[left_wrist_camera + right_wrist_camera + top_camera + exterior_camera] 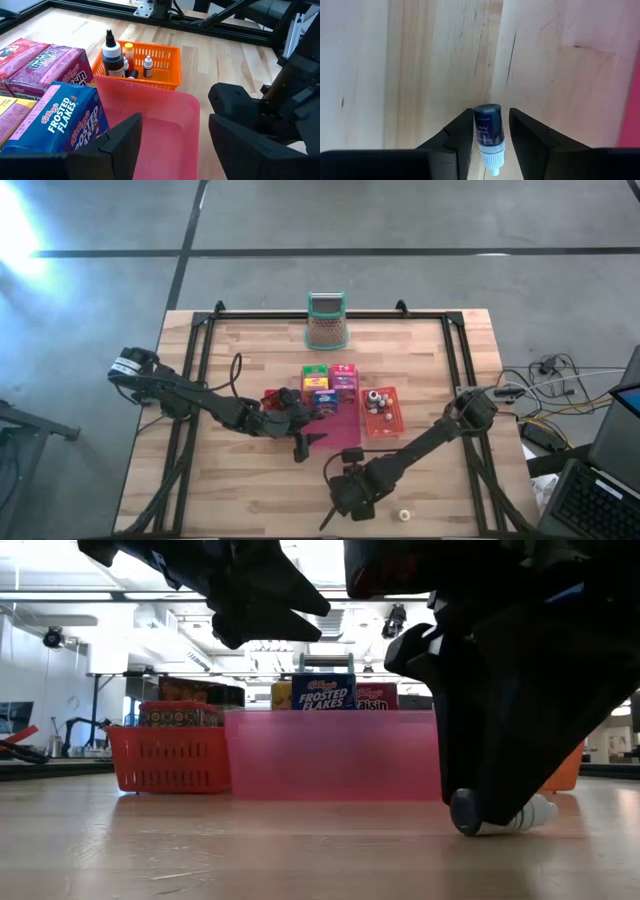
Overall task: Pick & Place Kitchen Items
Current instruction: Put the small purple food coloring bottle into the orange bin
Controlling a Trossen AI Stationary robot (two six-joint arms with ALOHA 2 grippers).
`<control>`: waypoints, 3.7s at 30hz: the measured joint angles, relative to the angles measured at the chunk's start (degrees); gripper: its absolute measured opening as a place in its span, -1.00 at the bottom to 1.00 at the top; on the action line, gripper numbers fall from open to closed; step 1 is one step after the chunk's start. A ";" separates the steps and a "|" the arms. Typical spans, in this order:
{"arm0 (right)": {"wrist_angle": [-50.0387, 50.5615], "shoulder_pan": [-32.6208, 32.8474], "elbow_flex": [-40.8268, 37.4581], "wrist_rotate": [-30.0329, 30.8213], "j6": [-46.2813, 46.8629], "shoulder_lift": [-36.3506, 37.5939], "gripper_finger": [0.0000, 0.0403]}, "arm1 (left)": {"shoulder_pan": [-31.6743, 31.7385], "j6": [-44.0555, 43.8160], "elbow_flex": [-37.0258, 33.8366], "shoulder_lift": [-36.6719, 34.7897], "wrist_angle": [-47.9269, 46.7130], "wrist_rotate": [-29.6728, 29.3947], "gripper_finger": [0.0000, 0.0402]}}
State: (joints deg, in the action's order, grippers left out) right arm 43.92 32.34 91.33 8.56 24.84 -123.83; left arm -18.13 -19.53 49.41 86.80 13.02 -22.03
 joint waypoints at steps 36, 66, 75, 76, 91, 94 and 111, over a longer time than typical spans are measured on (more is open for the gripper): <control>38.57 2.86 7.45 32.24 27.48 30.57 -0.10 | -12.54 -9.58 21.42 19.15 -13.20 -8.22 0.17; 41.61 2.85 -3.37 39.76 22.42 39.32 -0.05 | -16.82 -36.06 46.28 37.59 -31.72 -14.39 -0.02; 41.48 2.86 -3.39 41.33 21.73 41.37 -0.04 | -17.40 -32.86 40.07 37.66 -24.23 -14.04 -0.02; 41.42 2.87 -3.39 41.41 21.77 41.62 -0.05 | -17.40 -32.80 39.01 37.68 -23.53 -14.07 -0.02; 41.18 2.89 -3.39 42.64 21.71 42.36 -0.11 | -18.91 -27.02 36.17 45.10 -14.47 -15.65 -0.02; 41.18 2.89 -3.39 42.63 21.71 42.36 -0.08 | -18.71 -27.04 36.17 45.58 -14.30 -15.13 0.02; 41.11 2.89 -3.39 42.61 21.86 42.36 -0.12 | -16.92 -30.03 37.13 45.72 -13.75 -20.34 0.29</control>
State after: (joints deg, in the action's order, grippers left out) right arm 85.03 35.22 87.94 51.16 46.70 -81.47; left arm -35.05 -49.56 86.54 132.53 -0.73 -42.37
